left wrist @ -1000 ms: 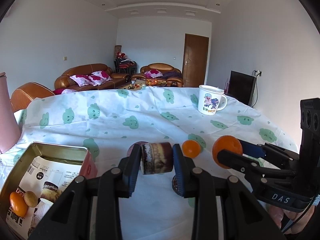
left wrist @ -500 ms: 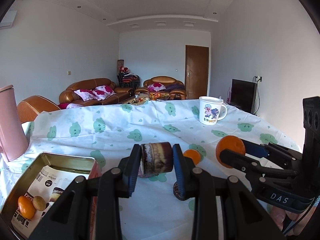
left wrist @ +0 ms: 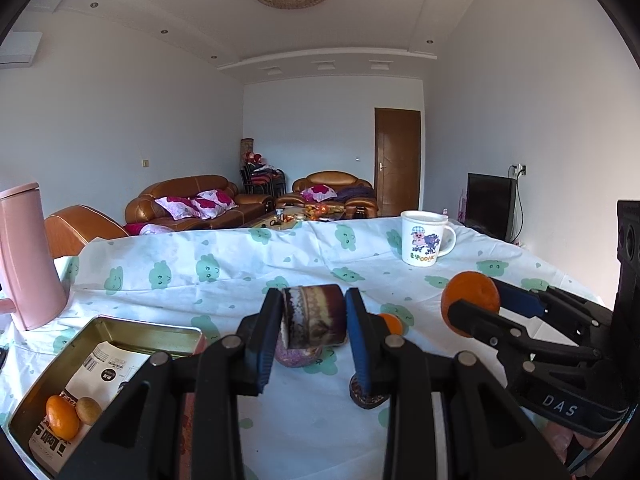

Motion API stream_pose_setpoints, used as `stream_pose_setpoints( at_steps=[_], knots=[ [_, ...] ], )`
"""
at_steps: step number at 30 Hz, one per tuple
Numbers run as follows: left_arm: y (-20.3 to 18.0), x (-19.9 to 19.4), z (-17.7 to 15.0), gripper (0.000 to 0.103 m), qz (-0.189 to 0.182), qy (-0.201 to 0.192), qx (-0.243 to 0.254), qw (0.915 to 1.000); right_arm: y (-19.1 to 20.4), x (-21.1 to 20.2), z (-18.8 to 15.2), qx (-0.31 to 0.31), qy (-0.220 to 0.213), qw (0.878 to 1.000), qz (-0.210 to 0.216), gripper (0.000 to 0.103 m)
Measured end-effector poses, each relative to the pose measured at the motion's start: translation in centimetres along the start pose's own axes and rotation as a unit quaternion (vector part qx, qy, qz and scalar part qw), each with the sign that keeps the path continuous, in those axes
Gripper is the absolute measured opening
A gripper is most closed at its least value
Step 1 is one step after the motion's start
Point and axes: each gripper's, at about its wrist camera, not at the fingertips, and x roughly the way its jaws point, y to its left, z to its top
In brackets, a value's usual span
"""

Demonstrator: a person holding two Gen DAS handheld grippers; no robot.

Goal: Organize fruits
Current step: 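Lift both held fruits and carry them over the pink tin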

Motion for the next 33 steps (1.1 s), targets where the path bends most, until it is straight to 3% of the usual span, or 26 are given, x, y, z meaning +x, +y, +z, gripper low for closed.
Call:
stream_pose_setpoints(
  at_steps=[10, 18, 33],
  knots=[
    [0.7, -0.8, -0.1, 0.034, 0.0, 0.002, -0.011, 0.9999, 0.6, 0.2, 0.6, -0.01, 0.007, 1.0, -0.008, 0.049],
    [2.8, -1.7, 0.0, 0.034, 0.014, 0.008, -0.024, 0.9996, 2.7, 1.3, 2.0, -0.024, 0.022, 0.999, 0.017, 0.049],
    [12.4, -2.4, 0.0, 0.034, 0.085, 0.042, -0.077, 0.9925, 11.0, 6.5, 4.7, -0.081, 0.06, 0.99, 0.102, 0.049]
  ],
)
